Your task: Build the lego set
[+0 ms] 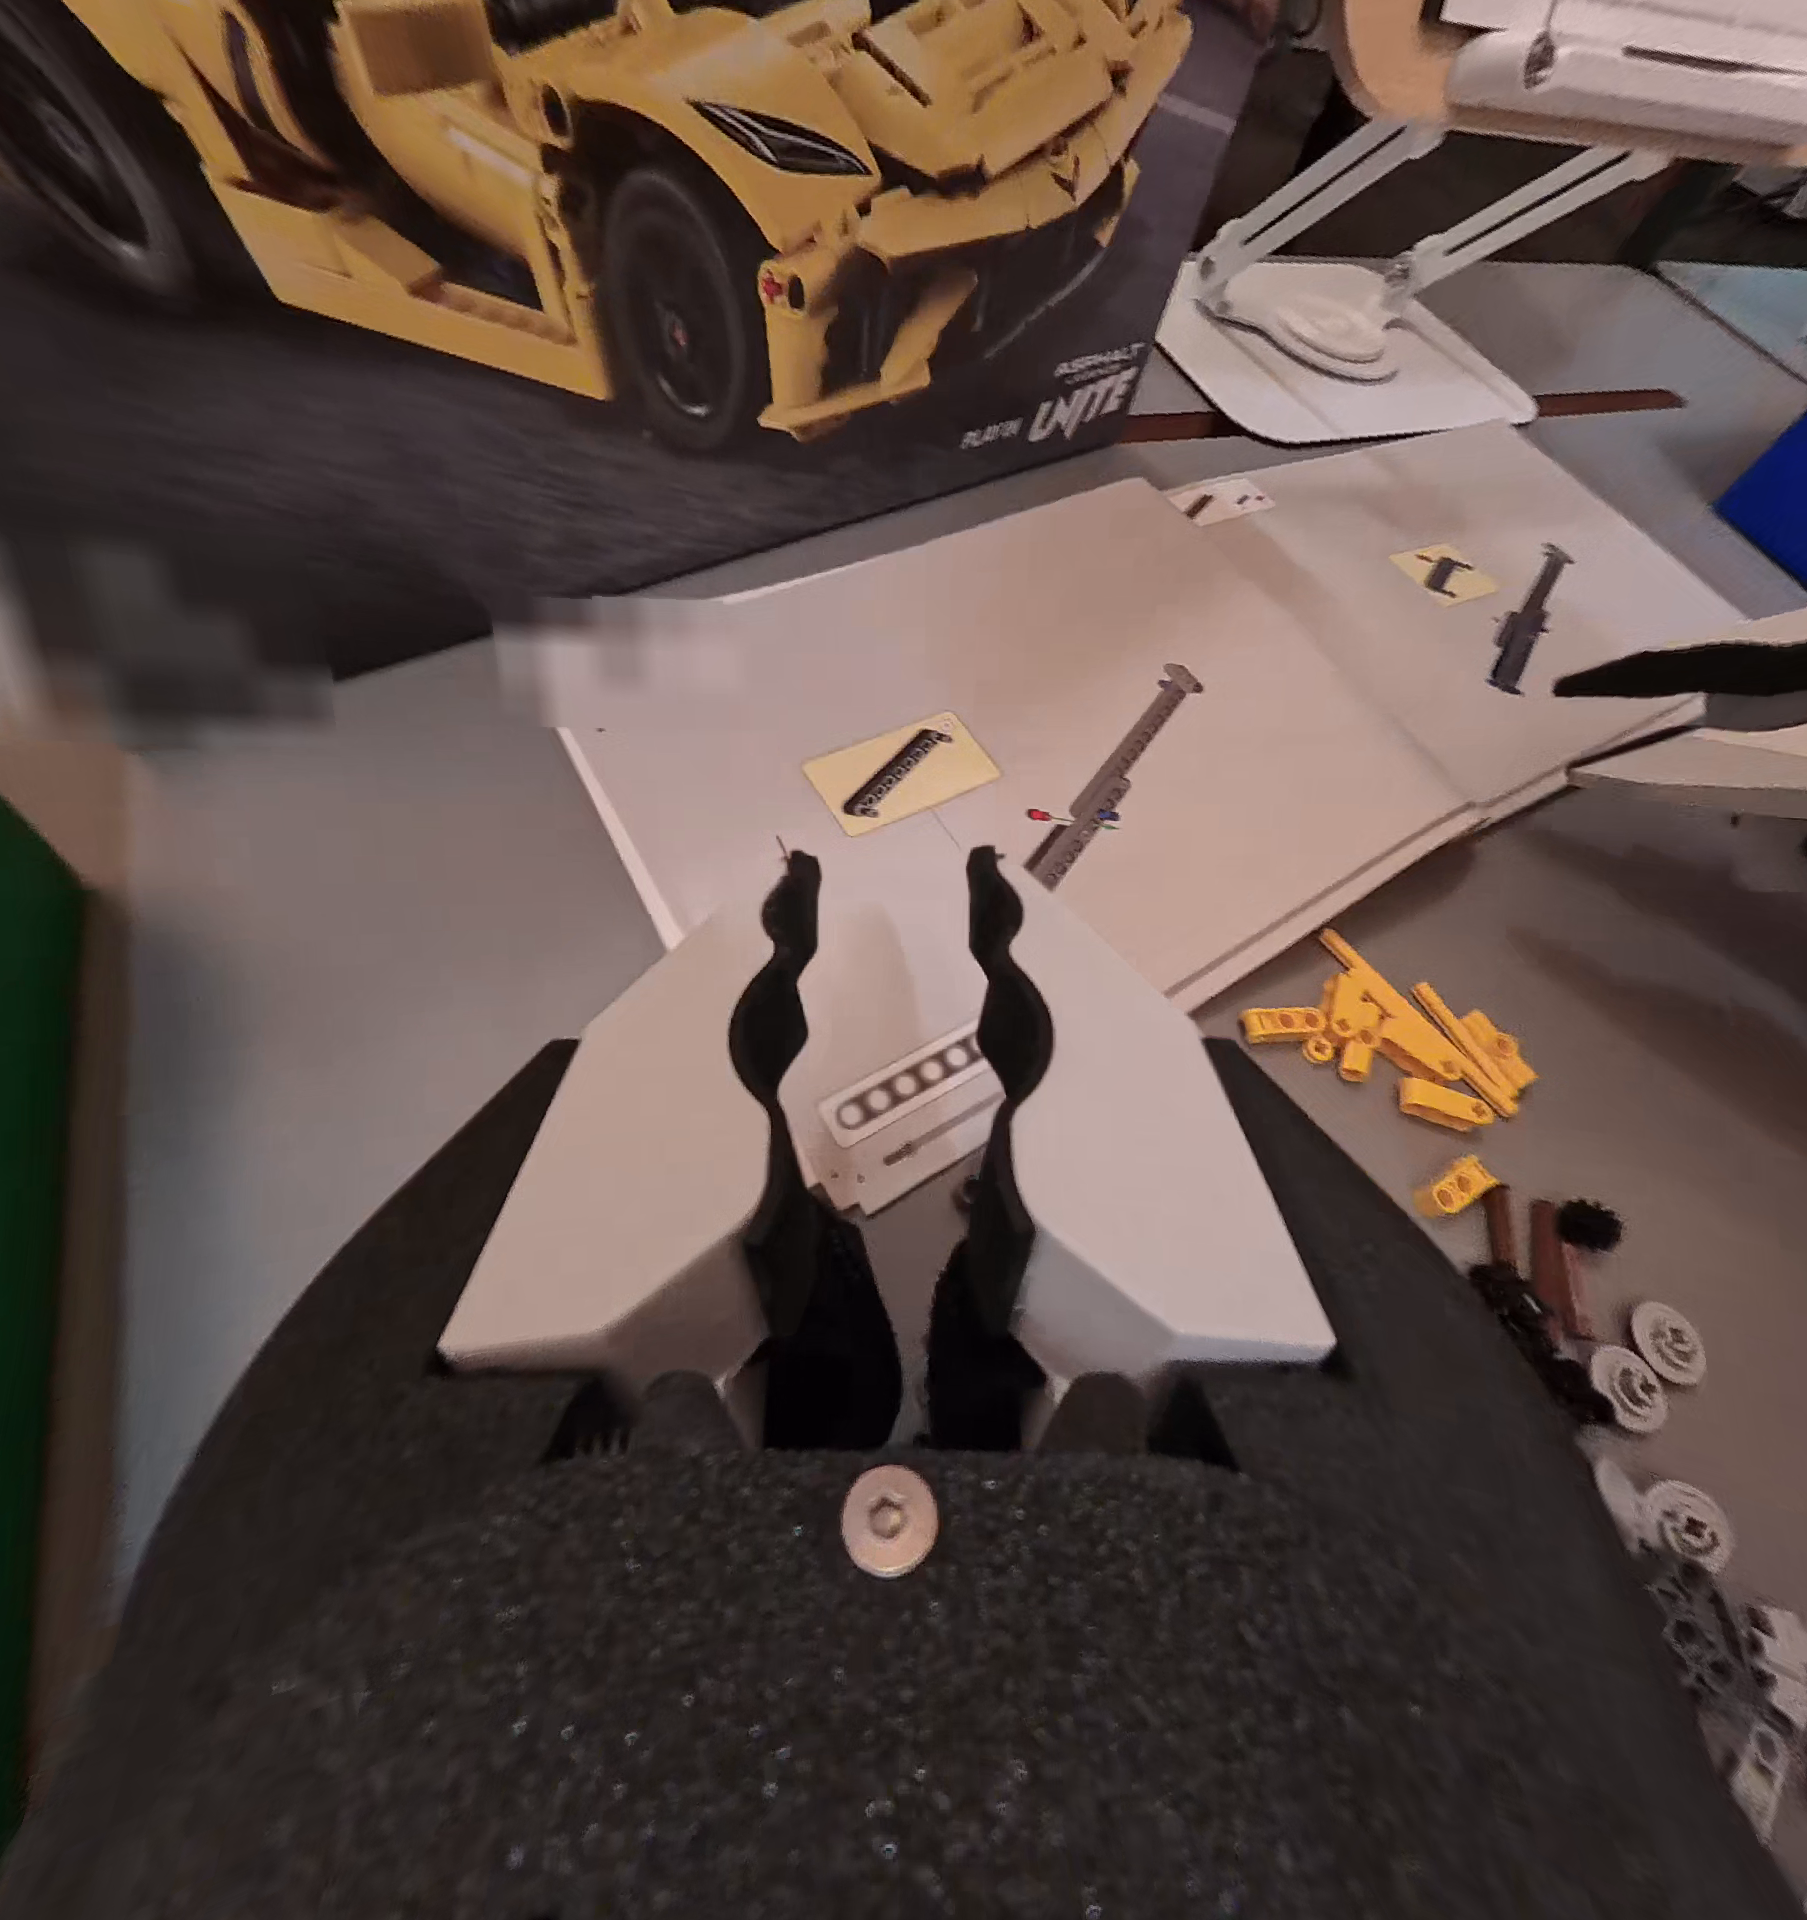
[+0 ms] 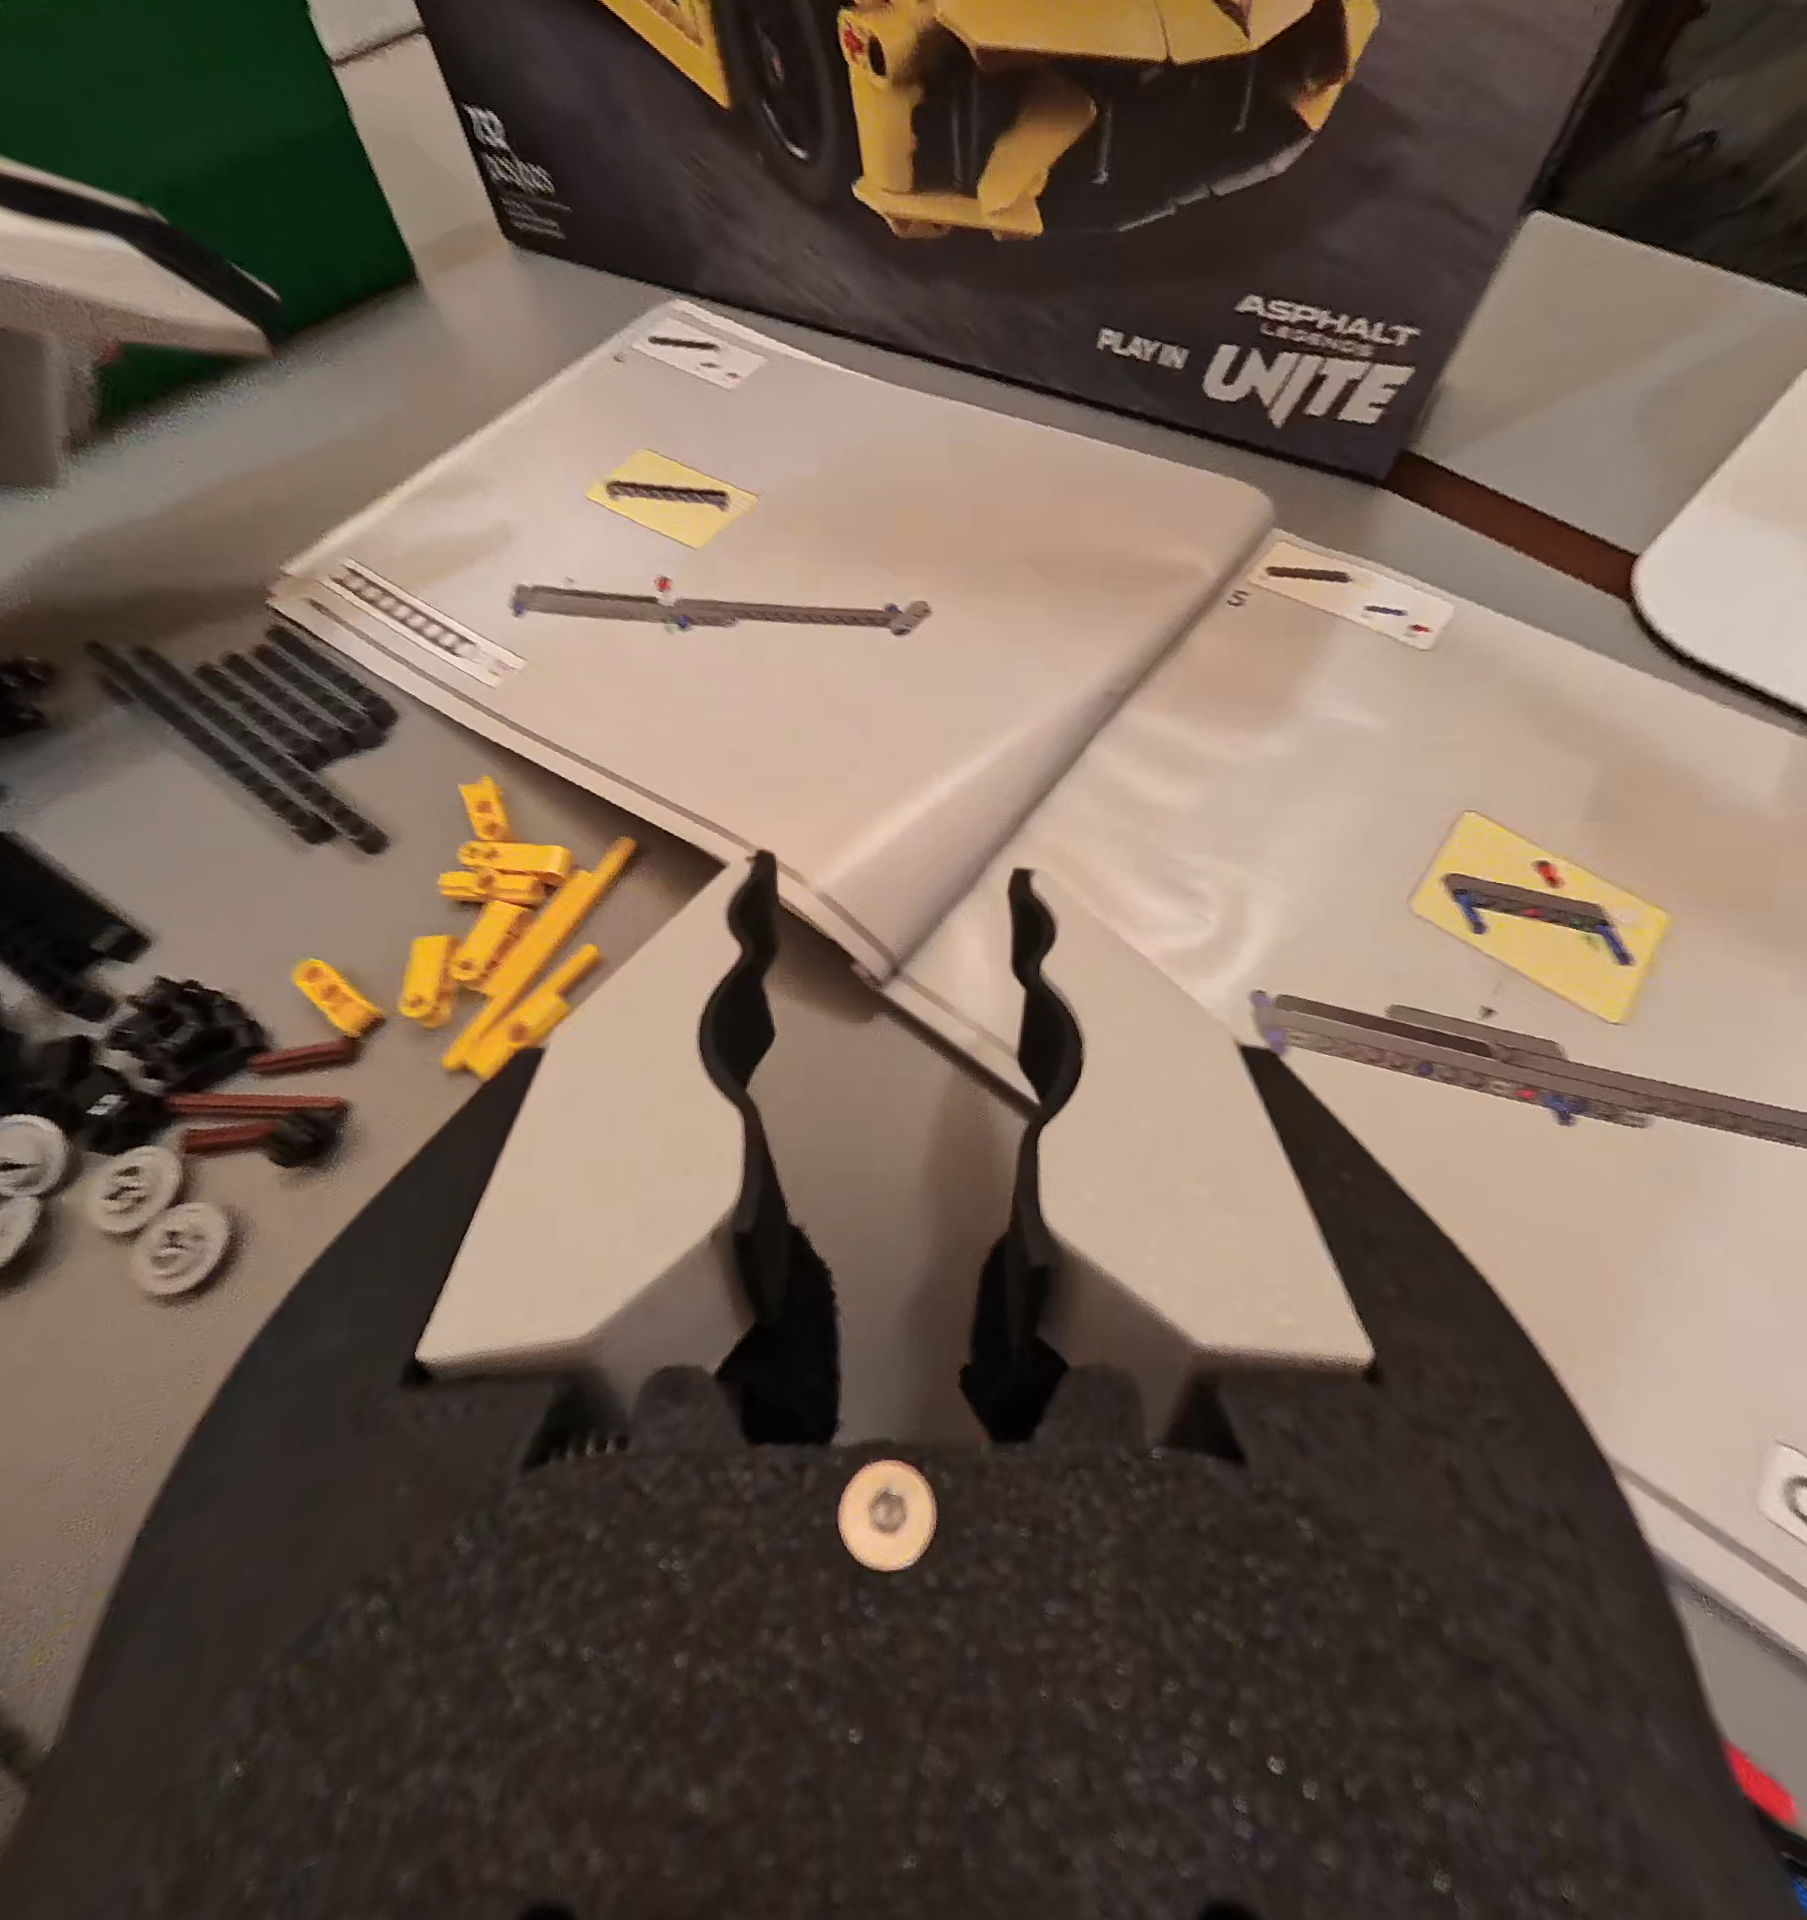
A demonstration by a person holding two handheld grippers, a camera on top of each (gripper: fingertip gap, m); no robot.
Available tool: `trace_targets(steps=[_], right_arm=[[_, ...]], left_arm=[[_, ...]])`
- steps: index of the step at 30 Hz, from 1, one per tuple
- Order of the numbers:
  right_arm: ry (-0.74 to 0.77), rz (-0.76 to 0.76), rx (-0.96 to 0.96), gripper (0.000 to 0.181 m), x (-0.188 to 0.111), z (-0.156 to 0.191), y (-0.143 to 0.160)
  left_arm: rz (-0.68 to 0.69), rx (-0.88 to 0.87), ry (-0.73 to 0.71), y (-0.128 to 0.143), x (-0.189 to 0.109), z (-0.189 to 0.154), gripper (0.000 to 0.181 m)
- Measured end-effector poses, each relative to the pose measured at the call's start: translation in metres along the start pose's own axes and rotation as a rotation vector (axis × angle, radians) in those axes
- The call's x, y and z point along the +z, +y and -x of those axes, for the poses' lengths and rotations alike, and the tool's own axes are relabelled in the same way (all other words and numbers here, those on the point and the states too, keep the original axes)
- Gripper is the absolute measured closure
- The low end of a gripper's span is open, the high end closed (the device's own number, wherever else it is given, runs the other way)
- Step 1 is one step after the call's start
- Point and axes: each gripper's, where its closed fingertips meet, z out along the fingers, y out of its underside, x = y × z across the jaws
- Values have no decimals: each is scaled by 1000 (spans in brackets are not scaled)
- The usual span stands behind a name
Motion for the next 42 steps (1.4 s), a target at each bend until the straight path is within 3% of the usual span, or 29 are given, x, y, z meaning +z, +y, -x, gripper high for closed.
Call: trace_targets(steps=[8, 11, 14, 19, 23, 29, 32, 36, 42], right_arm=[[-14, -33, 39, 143, 1, -7, -1], [3, -42, 5, 147, -1, -7, -2], [0, -50, -7, 148, -3, -5, -5], [-10, -55, -14, 149, -5, 0, -5], [-13, -68, -17, 151, -8, 3, -9], [-30, -84, -32, 153, -11, 11, -15], [-35, -81, -47, 154, -10, 15, -15], [-26, -75, -72, 155, -10, 16, -15], [-27, -77, -80, 155, -12, 17, -17]], left_arm=[[-1, -38, 59, -10, -7, 2, 154], [-27, -71, 191, -22, -11, -14, 155], [2, 21, 220, -23, -17, -18, 155], [277, 359, 165, 24, -45, -7, 156], [430, 397, 203, 59, -73, -17, 155], [496, 494, 336, 100, -101, -61, 158], [555, 625, 291, 119, -98, -56, 162], [637, 664, 302, 137, -95, -51, 164], [594, 661, 333, 136, -89, -59, 167]])
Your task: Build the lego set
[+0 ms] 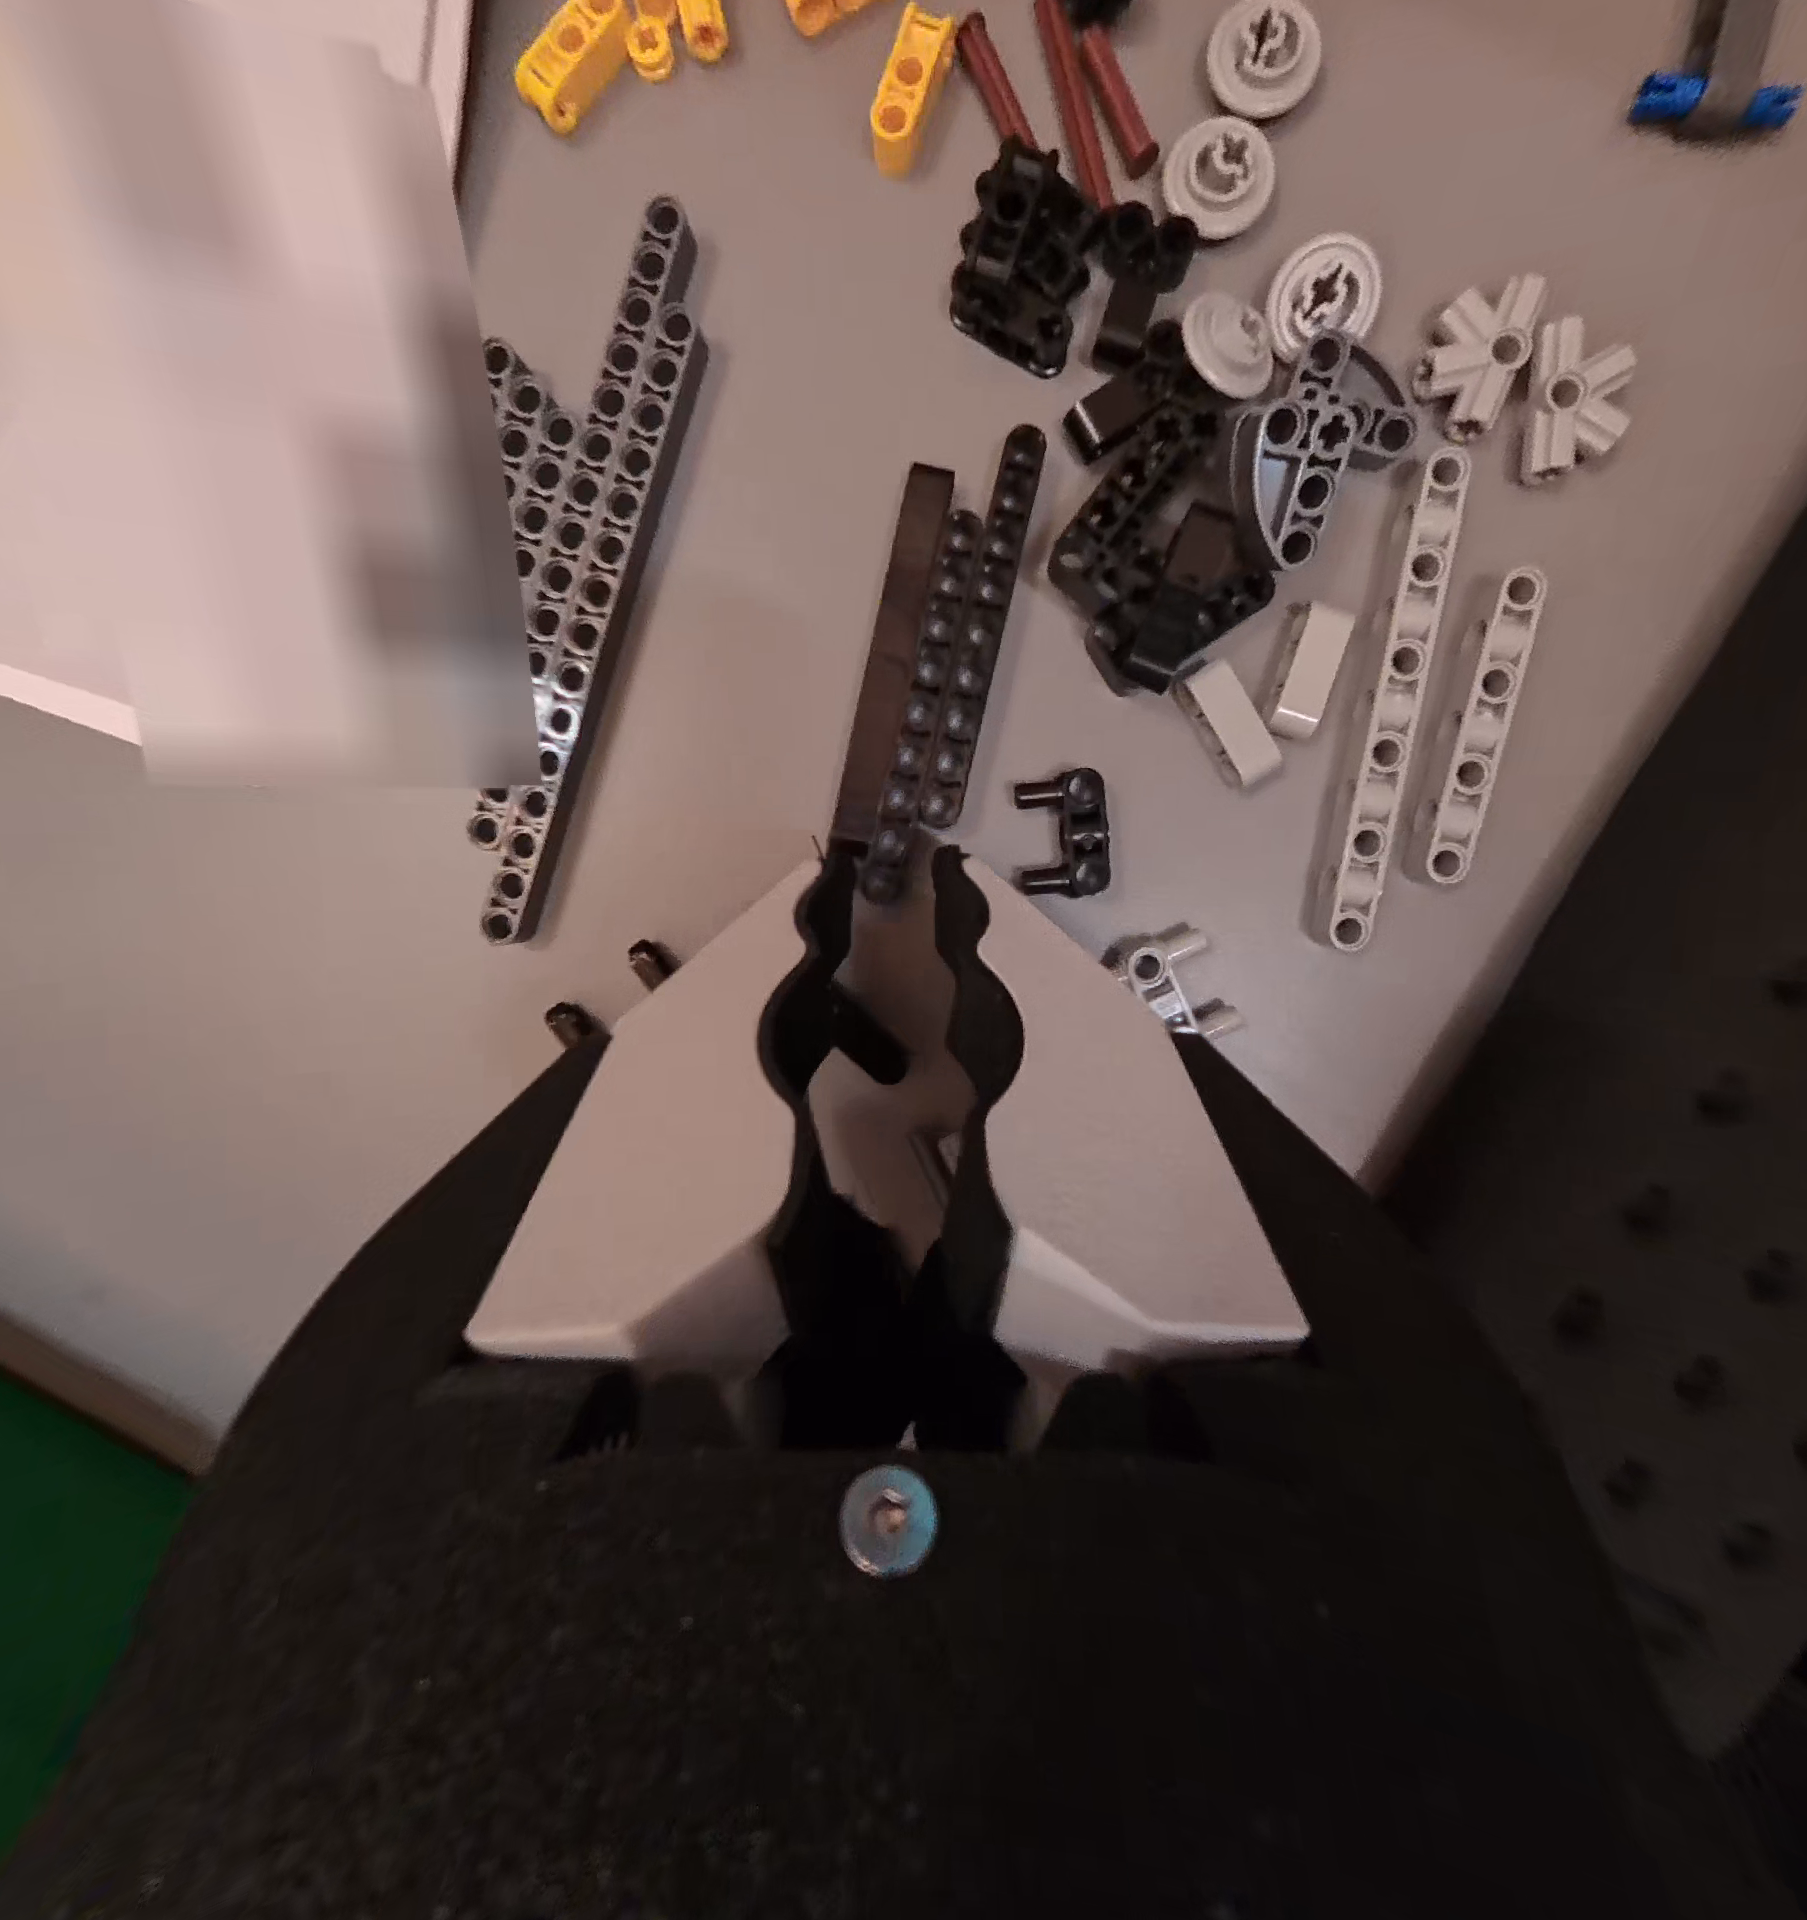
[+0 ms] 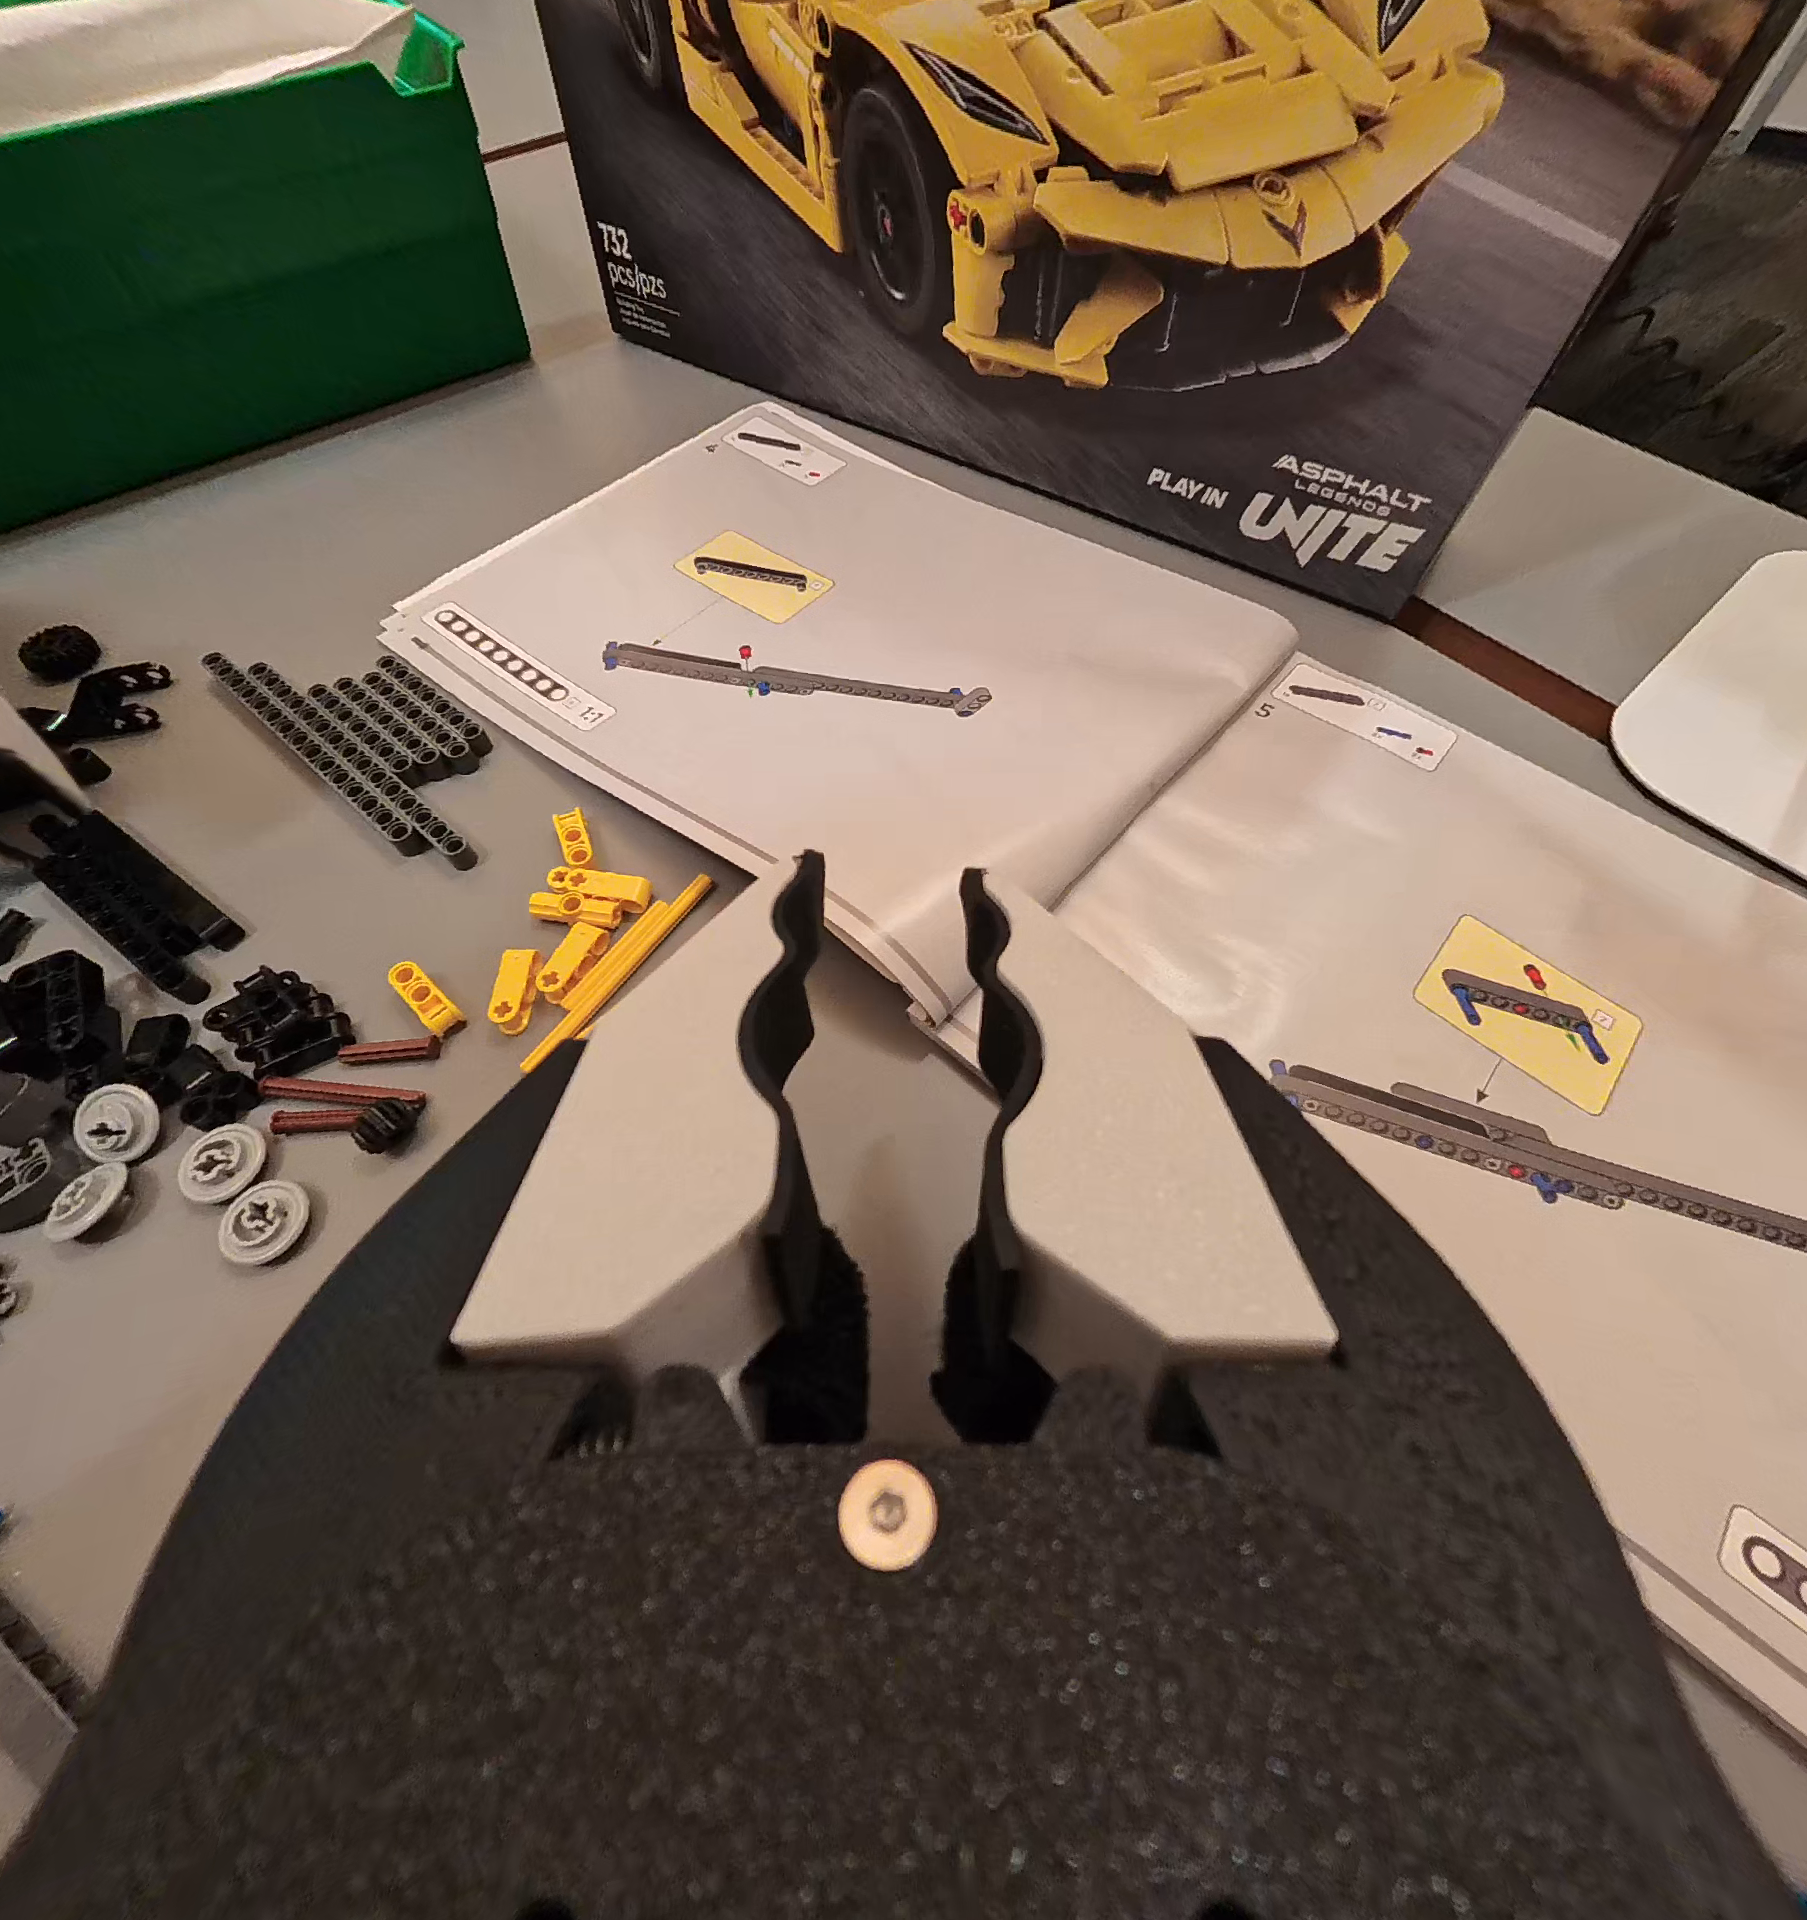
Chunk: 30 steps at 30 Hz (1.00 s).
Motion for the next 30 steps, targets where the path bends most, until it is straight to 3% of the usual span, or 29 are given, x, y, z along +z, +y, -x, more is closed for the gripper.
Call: trace_targets(steps=[6, 12, 17, 19, 22, 26, 30], right_arm=[[10, 5, -6, 156, -2, -4, 1], [4, -15, 8, 156, -5, -5, -3], [-7, -5, 21, 157, -1, -5, 2], [-13, 0, 25, 157, 0, -5, 3], [-22, 4, 27, 157, 0, -3, 4], [-21, 13, 28, 157, 1, -5, 7], [-20, 7, 28, 157, -2, -6, 5]], left_arm=[[-14, 27, -16, -4, 0, -3, 175], [-11, 10, -66, 6, -30, 1, 175], [-41, 130, -169, -35, -63, 41, 175], [60, 219, -195, -46, -57, 72, 175], [194, 243, -81, -56, -33, 107, 175], [335, 298, 91, -48, 3, 127, 175], [399, 311, 140, -40, 22, 131, 176]])
